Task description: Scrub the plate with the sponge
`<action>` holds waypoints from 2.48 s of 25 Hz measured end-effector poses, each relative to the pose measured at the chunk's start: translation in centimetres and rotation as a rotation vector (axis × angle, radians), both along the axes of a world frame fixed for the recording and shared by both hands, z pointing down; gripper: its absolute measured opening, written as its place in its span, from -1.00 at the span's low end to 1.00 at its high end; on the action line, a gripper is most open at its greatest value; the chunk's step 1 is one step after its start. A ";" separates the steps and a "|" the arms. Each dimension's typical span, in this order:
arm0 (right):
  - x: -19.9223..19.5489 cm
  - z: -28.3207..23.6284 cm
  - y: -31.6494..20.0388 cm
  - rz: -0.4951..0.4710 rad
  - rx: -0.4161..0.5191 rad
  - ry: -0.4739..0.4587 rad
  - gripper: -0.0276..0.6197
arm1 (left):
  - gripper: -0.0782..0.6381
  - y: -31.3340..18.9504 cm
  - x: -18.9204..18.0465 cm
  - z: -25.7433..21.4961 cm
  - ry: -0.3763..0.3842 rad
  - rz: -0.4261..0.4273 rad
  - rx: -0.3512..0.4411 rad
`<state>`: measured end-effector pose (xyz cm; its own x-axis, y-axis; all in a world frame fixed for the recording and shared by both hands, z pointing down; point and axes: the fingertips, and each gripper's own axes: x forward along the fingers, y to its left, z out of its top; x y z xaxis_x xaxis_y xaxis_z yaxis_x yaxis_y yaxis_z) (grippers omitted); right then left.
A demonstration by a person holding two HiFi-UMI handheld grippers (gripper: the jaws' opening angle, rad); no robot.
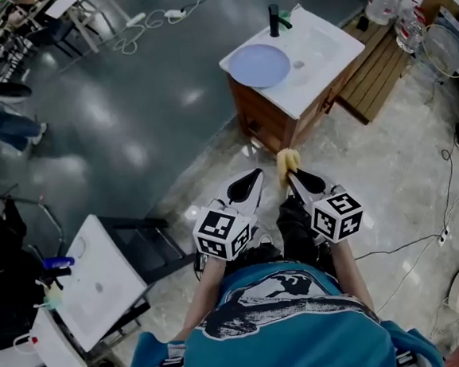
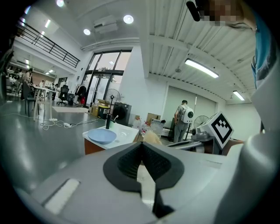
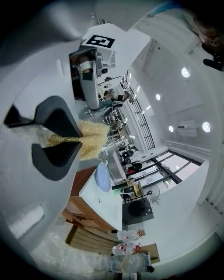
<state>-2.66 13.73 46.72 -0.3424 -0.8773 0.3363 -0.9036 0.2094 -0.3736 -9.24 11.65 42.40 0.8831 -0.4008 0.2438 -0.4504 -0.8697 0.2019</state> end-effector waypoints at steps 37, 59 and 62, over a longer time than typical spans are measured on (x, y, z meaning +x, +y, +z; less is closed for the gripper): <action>13.8 1.1 -22.3 -0.383 -0.040 -0.053 -0.82 | -0.67 -20.6 10.8 2.3 -0.017 -0.461 -0.142; 10.8 7.7 -40.5 -0.470 -0.215 0.140 -0.82 | -0.26 -36.7 9.0 15.2 -0.007 -0.542 -0.540; 9.4 9.6 -42.8 -0.498 -0.263 0.179 -0.82 | -0.23 -38.0 9.1 17.5 -0.059 -0.539 -0.583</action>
